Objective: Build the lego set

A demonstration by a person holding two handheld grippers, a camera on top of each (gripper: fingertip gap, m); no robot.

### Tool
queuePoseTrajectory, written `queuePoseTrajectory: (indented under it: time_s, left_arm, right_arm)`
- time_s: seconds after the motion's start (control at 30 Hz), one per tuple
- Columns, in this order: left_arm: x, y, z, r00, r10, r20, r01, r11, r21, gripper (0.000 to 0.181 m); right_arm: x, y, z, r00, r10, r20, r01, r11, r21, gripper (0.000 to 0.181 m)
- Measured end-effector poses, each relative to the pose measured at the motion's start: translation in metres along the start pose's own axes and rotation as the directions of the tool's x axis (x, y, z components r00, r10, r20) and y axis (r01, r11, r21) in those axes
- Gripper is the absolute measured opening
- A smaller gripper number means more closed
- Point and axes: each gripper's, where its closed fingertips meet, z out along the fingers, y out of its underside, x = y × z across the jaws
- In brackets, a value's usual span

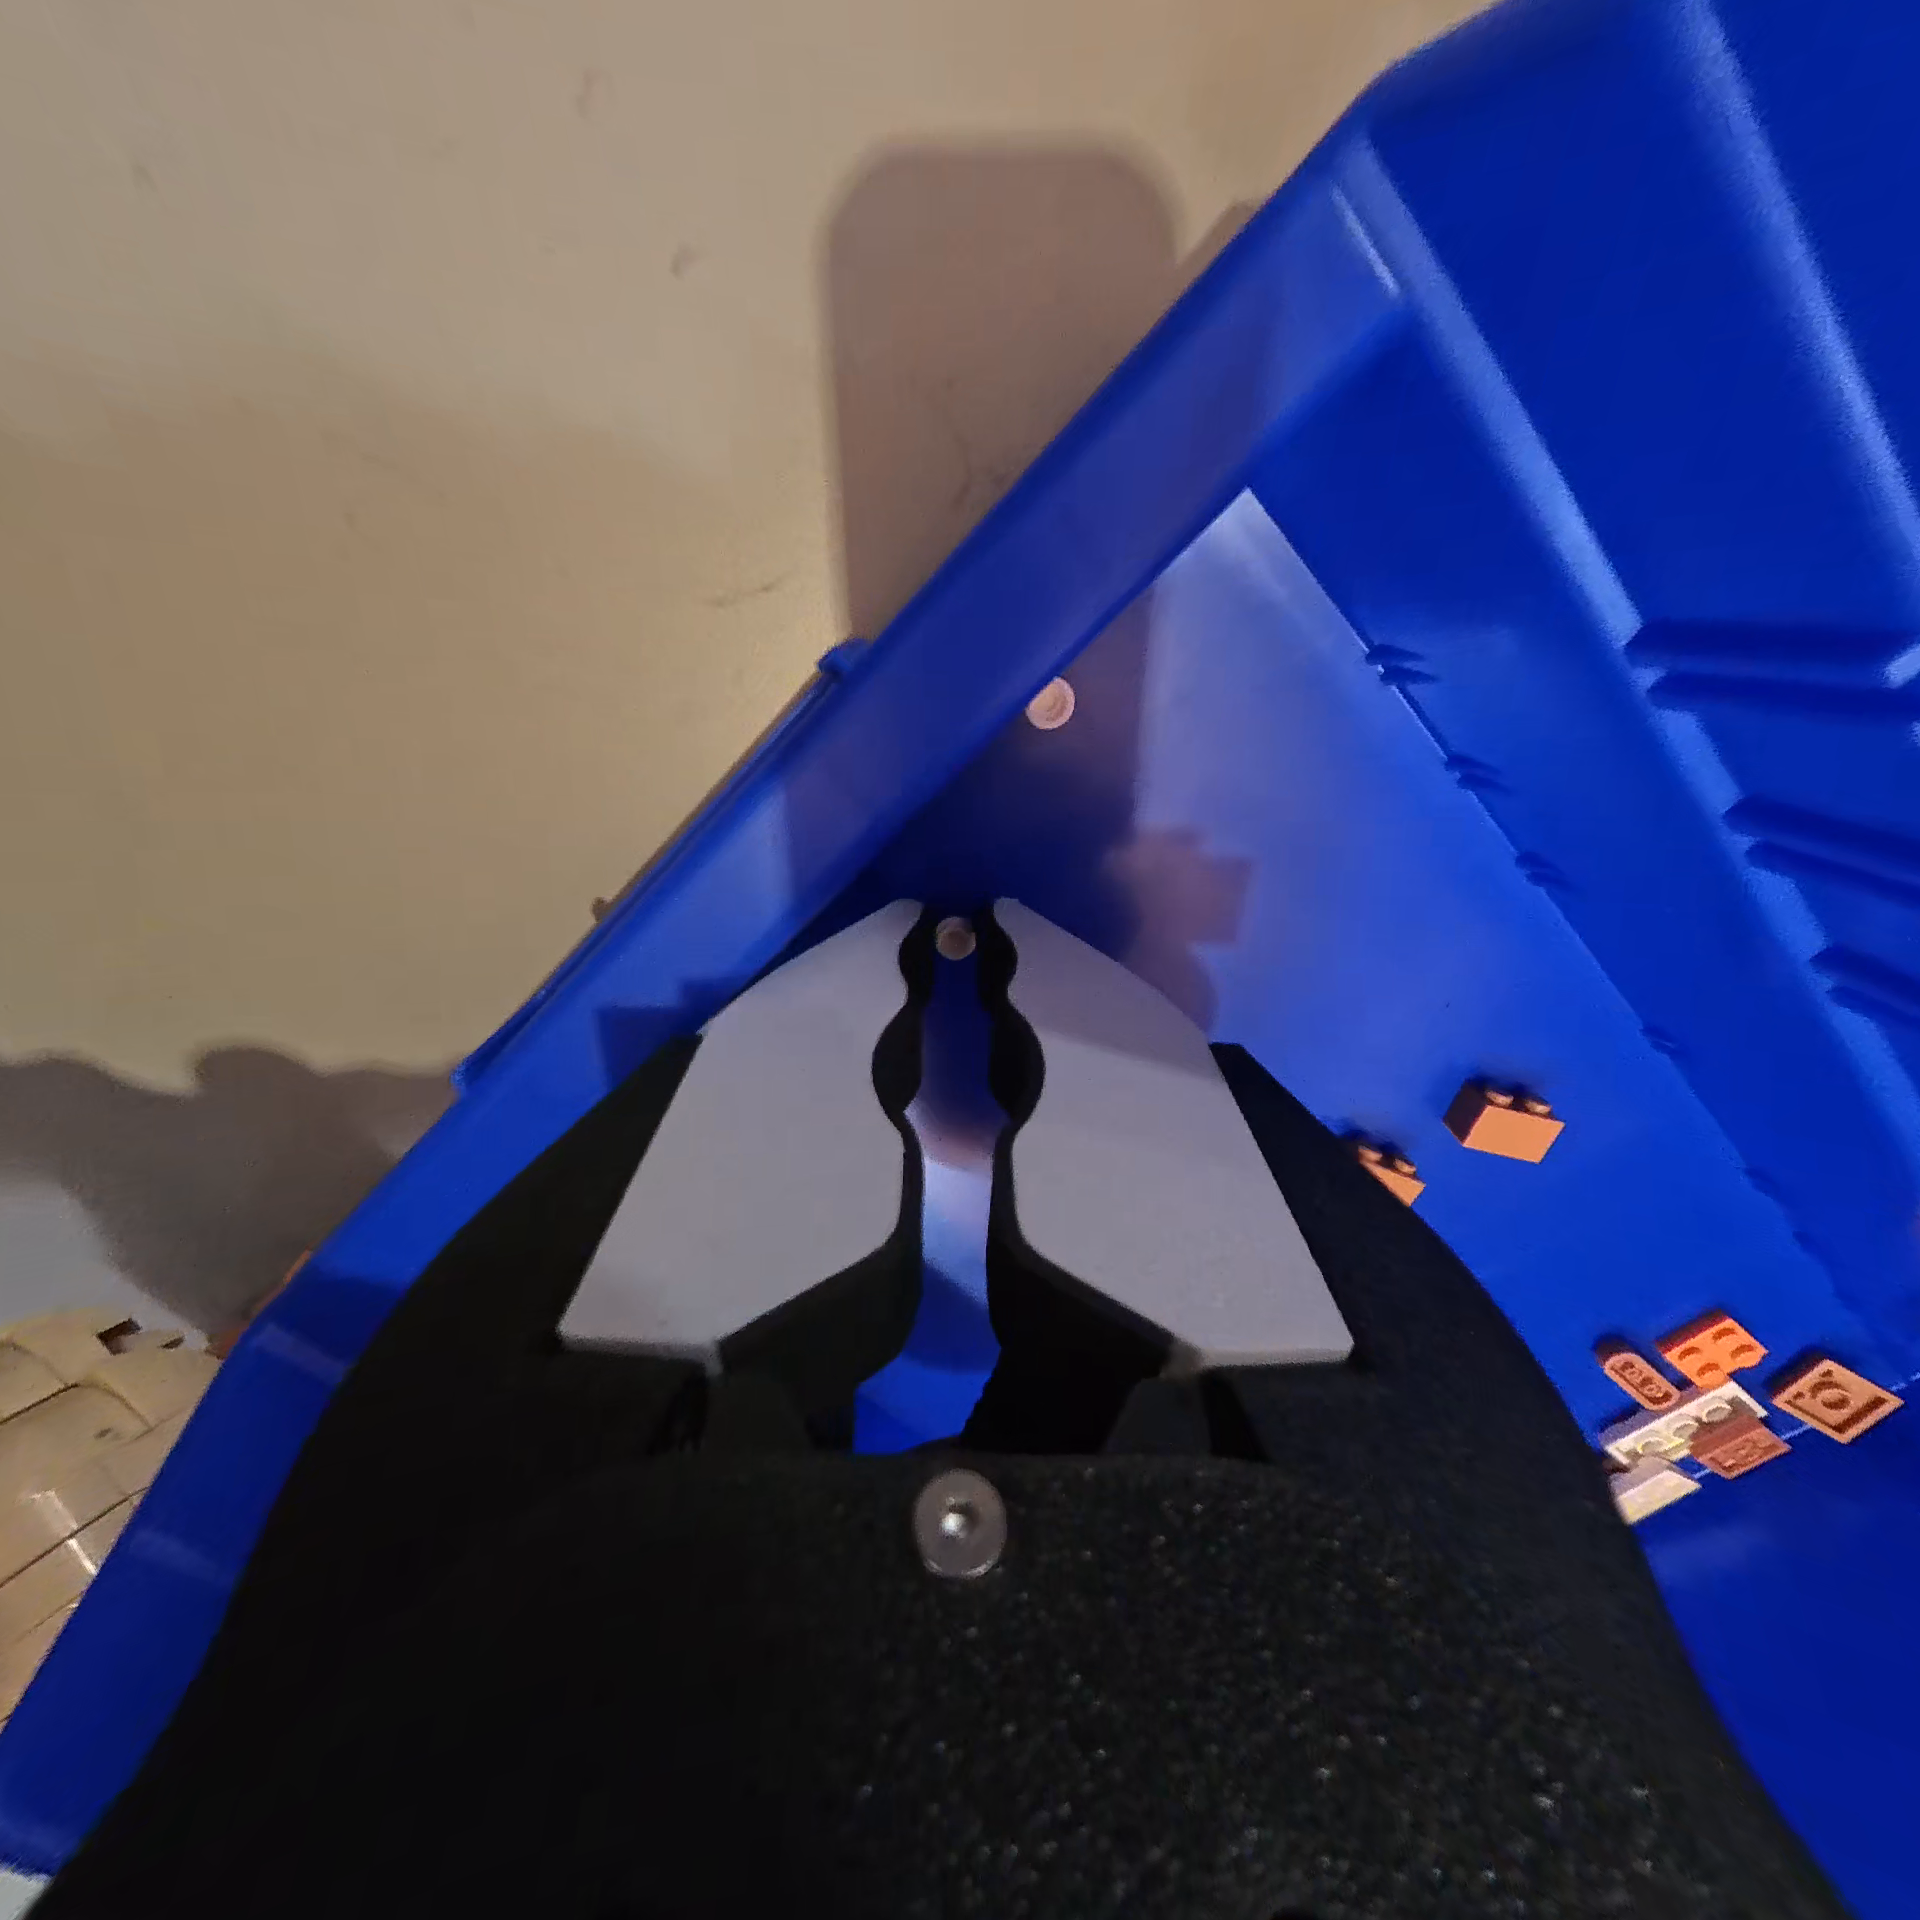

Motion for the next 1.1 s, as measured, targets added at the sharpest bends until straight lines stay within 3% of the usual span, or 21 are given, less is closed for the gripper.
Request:
queuePoseTrajectory:
  time_s: [0.13, 0.27, 0.33, 0.43, 0.57, 0.7, 0.8, 0.9, 1.1]
  left_arm:
    - [0.000, 0.000, 0.000, 1.000, 0.003, 0.001, -0.003, 1.000, -0.003, 0.034]
    - [0.000, 0.000, 0.000, 1.000, 0.005, 0.003, -0.005, 1.000, -0.002, 0.034]
    - [0.000, 0.000, 0.000, 1.000, 0.005, 0.005, -0.005, 1.000, -0.002, 0.034]
    - [0.000, 0.001, 0.000, 1.000, 0.009, 0.006, -0.009, 1.000, -0.010, 0.034]
    - [0.000, 0.002, 0.001, 1.000, 0.015, 0.009, -0.015, 1.000, -0.017, 0.034]
    - [0.001, 0.002, 0.002, 1.000, 0.022, 0.013, -0.022, 0.999, -0.023, 0.034]
    - [0.000, 0.002, 0.002, 1.000, 0.021, 0.016, -0.021, 0.999, -0.024, 0.034]
    - [0.000, 0.003, 0.002, 1.000, 0.021, 0.018, -0.020, 0.999, -0.025, 0.033]
    - [0.000, 0.003, 0.002, 1.000, 0.021, 0.021, -0.020, 0.999, -0.025, 0.033]
  right_arm:
    - [0.001, 0.001, -0.001, 1.000, 0.017, -0.024, -0.017, 1.000, 0.002, 0.007]
    - [0.017, 0.000, -0.023, 0.985, 0.039, -0.166, -0.037, 0.999, 0.015, 0.007]
    - [0.023, -0.022, -0.051, 0.962, 0.088, -0.258, -0.055, 0.990, 0.133, 0.007]
    - [0.008, -0.079, -0.082, 0.937, 0.127, -0.324, -0.011, 0.941, 0.339, 0.007]
    - [-0.027, -0.151, -0.051, 0.935, 0.157, -0.317, -0.002, 0.899, 0.438, 0.007]
    - [-0.049, -0.187, 0.003, 0.939, 0.257, -0.228, -0.120, 0.868, 0.482, 0.007]
    - [-0.052, -0.190, 0.027, 0.925, 0.334, -0.182, -0.208, 0.844, 0.495, 0.007]
    - [-0.052, -0.190, 0.028, 0.913, 0.382, -0.144, -0.255, 0.809, 0.530, 0.012]
    - [-0.045, -0.168, -0.004, 0.894, 0.408, -0.188, -0.253, 0.803, 0.540, 0.023]
